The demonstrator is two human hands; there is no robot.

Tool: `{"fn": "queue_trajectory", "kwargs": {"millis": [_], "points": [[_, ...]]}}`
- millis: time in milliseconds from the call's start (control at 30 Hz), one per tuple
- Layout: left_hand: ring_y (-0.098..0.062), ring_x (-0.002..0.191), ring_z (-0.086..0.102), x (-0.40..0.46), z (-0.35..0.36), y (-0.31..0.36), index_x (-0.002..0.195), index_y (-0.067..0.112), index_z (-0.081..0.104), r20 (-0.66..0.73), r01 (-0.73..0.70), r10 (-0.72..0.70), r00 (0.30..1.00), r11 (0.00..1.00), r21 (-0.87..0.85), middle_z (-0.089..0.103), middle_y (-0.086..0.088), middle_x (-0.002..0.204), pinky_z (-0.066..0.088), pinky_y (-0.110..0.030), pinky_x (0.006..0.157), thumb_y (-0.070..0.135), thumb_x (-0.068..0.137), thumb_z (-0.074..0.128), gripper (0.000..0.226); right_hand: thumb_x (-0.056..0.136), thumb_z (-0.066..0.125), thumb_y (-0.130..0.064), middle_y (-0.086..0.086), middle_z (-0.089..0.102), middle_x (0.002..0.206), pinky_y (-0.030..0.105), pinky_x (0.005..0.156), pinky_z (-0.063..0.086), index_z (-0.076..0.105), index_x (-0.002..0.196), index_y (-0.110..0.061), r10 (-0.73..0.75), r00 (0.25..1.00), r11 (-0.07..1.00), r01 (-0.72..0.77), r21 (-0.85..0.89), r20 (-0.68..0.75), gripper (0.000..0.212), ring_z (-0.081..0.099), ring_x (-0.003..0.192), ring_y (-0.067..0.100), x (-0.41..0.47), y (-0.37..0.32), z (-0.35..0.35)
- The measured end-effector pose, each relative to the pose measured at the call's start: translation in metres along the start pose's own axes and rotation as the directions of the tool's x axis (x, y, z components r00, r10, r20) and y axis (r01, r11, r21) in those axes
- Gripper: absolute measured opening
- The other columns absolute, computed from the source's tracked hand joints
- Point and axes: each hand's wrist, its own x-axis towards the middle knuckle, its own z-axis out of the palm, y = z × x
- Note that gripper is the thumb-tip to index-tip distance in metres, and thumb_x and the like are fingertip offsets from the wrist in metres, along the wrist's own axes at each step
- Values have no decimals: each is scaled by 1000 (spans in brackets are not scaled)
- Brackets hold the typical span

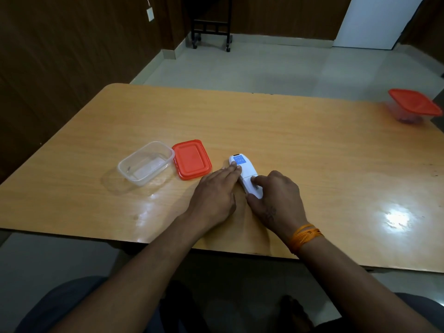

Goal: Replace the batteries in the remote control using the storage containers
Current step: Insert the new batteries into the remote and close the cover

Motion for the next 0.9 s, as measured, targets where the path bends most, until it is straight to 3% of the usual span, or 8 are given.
{"fn": "queue_trajectory", "kwargs": {"millis": [233,333,433,567,733,833,900], "points": [[-23,154,33,-2,-2,3,161,16,35,-6,22,-22,1000,1000,-16,31,-3,170,27,-39,124,14,91,51,73,84,72,-35,10,61,79,34,60,35,74,93,-11,-13,999,1000,12,-13,-53,25,57,70,32,3,1,6],[-23,153,36,-5,1,4,159,15,40,-60,36,-41,997,996,-84,36,-4,168,29,-40,124,18,84,40,75,84,74,-46,9,62,83,35,58,37,64,103,-13,-26,999,1000,26,-6,-31,39,58,71,31,2,1,7],[-22,155,33,-8,5,3,160,12,38,-73,22,-28,997,996,-84,33,-6,169,29,-42,125,17,87,43,74,78,81,-55,6,63,87,37,61,39,56,107,-13,40,998,999,-41,31,43,57,59,75,31,8,2,1],[-18,158,24,-8,9,4,163,9,30,-114,-9,1,993,997,-74,26,-7,172,27,-37,127,14,93,56,74,83,74,-37,4,64,83,38,61,40,50,116,-12,130,991,989,-132,65,27,48,61,76,34,16,4,-9],[-16,159,20,-8,12,8,166,17,21,-93,14,-20,995,998,-62,20,0,174,20,-30,126,30,103,55,72,105,46,-32,12,67,86,36,56,37,43,112,-13,261,965,936,-254,244,7,21,56,64,28,21,14,-11],[-18,158,23,-8,14,8,163,18,31,-70,-3,5,998,1000,16,28,-1,171,16,-28,126,35,105,50,63,99,63,-49,2,59,92,33,55,41,38,112,-17,269,960,924,-281,258,81,43,55,70,21,22,17,-10],[-17,158,23,-8,15,9,161,17,35,-69,-10,13,998,999,36,32,-1,170,15,-27,126,34,105,49,60,86,80,-42,1,55,100,28,52,38,34,111,-20,262,960,935,-278,220,100,57,57,80,24,22,20,-6]]}}
